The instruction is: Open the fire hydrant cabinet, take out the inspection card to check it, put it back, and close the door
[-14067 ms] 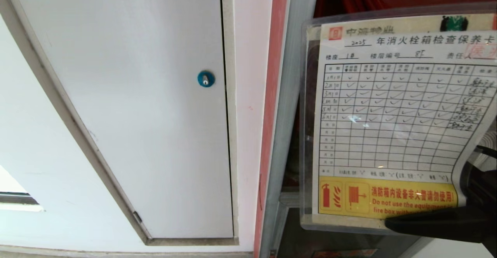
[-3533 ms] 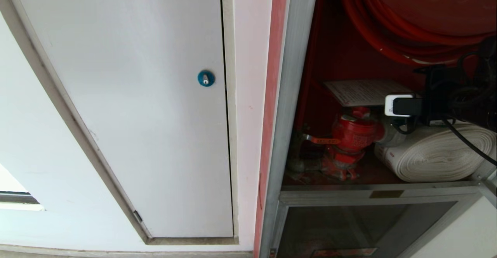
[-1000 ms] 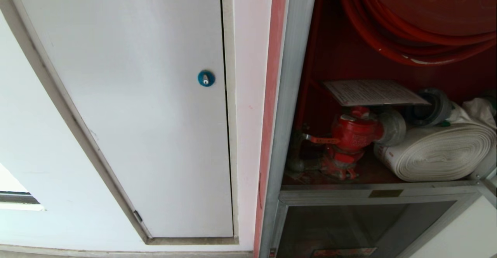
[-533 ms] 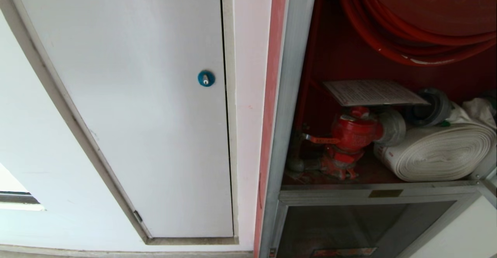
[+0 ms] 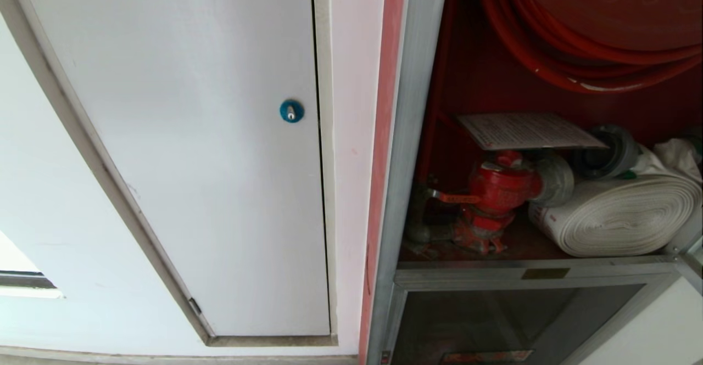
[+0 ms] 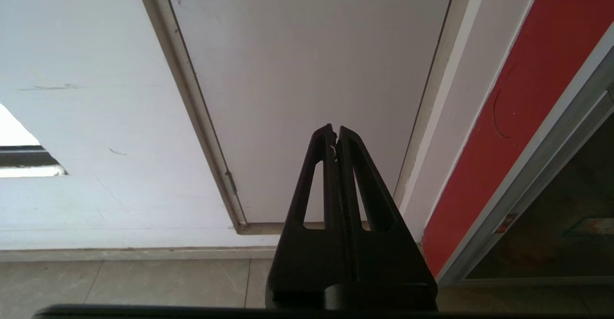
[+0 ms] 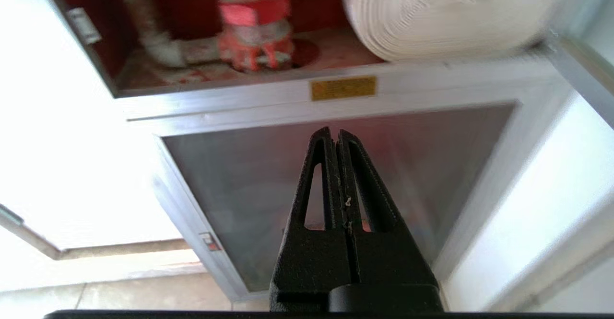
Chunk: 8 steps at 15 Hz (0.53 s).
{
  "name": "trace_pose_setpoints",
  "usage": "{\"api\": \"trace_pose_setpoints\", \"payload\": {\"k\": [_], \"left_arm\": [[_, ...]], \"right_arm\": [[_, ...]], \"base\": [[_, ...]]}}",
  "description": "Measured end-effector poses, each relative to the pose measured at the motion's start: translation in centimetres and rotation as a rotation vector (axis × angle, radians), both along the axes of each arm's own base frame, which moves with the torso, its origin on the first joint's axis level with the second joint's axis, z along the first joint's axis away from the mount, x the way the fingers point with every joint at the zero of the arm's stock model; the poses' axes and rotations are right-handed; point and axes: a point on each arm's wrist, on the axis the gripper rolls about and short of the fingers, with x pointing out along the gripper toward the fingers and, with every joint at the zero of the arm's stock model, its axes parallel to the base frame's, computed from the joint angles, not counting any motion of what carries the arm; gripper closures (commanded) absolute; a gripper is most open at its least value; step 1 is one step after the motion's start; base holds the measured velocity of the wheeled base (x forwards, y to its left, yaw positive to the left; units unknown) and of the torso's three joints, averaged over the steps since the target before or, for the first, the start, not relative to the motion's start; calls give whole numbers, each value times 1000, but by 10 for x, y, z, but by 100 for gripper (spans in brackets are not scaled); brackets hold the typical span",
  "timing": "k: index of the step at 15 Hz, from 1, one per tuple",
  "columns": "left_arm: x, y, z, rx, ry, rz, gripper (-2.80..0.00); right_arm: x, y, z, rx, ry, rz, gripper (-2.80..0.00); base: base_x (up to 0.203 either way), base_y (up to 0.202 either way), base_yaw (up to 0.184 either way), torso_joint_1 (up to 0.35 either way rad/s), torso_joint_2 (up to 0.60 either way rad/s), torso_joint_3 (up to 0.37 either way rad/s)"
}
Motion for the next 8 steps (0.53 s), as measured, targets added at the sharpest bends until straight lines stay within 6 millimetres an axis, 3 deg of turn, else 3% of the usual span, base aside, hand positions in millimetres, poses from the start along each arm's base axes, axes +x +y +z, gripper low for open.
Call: {"api": "trace_pose_setpoints", "payload": {"k": [8], "left_arm": [[0, 0, 0, 0, 0, 0, 0]], "right_arm": [[2, 1, -9, -45, 9, 31, 0]], "base": [[0, 0, 0, 0, 0, 0]]}}
